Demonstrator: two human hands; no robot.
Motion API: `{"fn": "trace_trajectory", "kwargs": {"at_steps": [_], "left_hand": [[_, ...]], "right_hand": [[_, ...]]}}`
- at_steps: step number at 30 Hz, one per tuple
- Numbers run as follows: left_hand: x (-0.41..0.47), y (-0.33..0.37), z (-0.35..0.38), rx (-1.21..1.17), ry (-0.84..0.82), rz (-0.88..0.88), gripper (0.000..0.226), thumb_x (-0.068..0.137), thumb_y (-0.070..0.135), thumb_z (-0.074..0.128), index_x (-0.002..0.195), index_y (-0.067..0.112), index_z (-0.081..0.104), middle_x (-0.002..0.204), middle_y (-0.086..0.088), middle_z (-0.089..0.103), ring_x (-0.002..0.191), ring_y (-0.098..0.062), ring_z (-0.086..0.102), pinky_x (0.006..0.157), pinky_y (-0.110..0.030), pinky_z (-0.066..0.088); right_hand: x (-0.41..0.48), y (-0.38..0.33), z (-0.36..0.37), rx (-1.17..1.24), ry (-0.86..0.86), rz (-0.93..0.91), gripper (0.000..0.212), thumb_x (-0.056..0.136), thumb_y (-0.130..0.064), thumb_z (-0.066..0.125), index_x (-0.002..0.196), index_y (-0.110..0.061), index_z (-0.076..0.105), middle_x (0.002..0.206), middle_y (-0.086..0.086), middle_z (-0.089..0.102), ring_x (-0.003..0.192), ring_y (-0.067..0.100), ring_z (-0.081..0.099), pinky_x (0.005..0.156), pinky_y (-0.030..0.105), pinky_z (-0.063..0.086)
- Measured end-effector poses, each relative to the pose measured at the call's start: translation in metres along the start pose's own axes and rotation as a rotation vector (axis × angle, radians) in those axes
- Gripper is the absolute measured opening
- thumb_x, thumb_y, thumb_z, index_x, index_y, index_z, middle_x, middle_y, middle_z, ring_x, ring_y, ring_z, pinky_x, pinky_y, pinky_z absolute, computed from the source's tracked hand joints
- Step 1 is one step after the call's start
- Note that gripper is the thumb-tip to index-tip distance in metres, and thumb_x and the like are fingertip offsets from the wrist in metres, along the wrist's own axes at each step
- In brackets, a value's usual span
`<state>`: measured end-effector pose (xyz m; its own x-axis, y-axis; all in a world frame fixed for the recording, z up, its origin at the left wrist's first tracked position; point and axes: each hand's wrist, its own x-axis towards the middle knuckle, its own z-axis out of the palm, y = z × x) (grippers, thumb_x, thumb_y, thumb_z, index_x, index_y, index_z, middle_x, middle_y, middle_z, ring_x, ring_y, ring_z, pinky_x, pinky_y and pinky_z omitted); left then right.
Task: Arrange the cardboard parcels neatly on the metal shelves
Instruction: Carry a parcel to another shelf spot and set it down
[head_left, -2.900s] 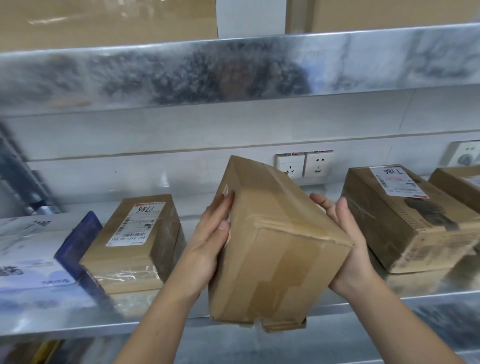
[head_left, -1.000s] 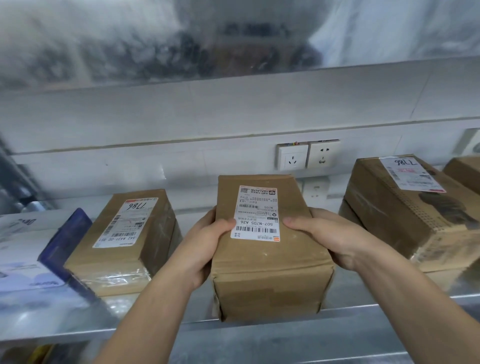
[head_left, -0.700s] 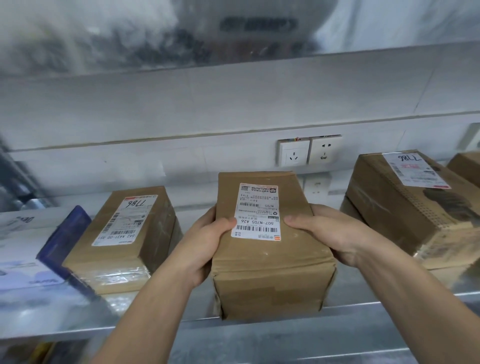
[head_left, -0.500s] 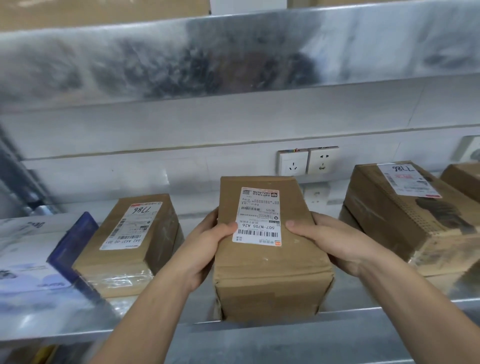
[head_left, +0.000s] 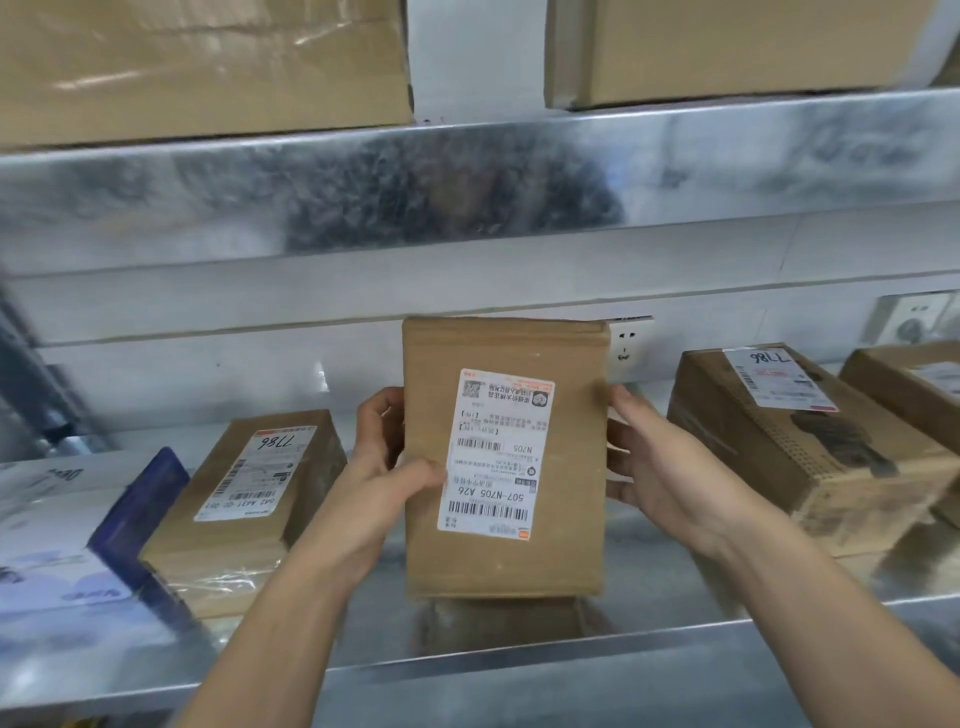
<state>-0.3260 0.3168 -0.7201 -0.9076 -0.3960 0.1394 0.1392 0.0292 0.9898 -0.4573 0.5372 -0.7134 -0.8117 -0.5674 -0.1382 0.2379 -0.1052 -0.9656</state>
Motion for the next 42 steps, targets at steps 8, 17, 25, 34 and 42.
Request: {"fn": "trace_trajectory", "kwargs": {"at_steps": [8,17,25,34,42], "left_hand": [[-0.004,0.027,-0.003,-0.200,0.100,-0.103,0.067,0.077,0.053,0.060,0.139,0.035,0.048,0.112,0.006,0.069,0.096,-0.016,0.062,0.068,-0.037,0.047],[0.000,0.053,0.005,0.029,0.120,-0.277,0.059,0.072,0.071,0.066,0.119,0.036,0.066,0.110,-0.001,0.075,0.103,-0.026,0.070,0.088,-0.051,0.053],[0.002,0.053,0.004,0.045,0.151,-0.282,0.018,0.096,0.027,0.060,0.112,0.023,0.068,0.092,-0.001,0.077,0.086,-0.022,0.069,0.087,-0.044,0.051],[0.004,0.051,0.004,-0.008,0.148,-0.241,0.012,0.097,0.013,0.059,0.096,0.023,0.067,0.075,0.004,0.073,0.062,-0.009,0.066,0.070,-0.033,0.046],[0.005,0.045,0.001,-0.027,0.144,-0.233,0.017,0.096,0.007,0.057,0.098,0.021,0.067,0.076,0.003,0.073,0.065,-0.013,0.065,0.069,-0.032,0.044]], "right_hand": [[-0.003,-0.020,0.004,0.006,0.046,0.035,0.056,0.093,-0.073,0.041,0.131,-0.039,0.062,0.112,0.010,0.071,0.095,0.032,0.073,0.075,0.049,0.059],[-0.007,-0.034,0.015,-0.290,-0.008,0.064,0.061,0.076,-0.071,0.065,0.128,-0.040,0.059,0.083,-0.002,0.076,0.088,0.028,0.071,0.086,0.059,0.060],[-0.005,-0.039,0.022,-0.414,-0.028,0.063,0.062,0.089,-0.051,0.068,0.143,-0.032,0.045,0.078,-0.006,0.077,0.084,0.023,0.072,0.074,0.051,0.063],[-0.002,-0.039,0.028,-0.481,-0.028,0.033,0.036,0.092,-0.047,0.065,0.124,-0.035,0.055,0.100,-0.001,0.077,0.089,0.024,0.074,0.070,0.049,0.063],[-0.004,-0.038,0.032,-0.517,-0.036,0.009,0.015,0.098,-0.041,0.061,0.112,-0.035,0.058,0.106,0.000,0.074,0.094,0.026,0.073,0.071,0.051,0.063]]}}
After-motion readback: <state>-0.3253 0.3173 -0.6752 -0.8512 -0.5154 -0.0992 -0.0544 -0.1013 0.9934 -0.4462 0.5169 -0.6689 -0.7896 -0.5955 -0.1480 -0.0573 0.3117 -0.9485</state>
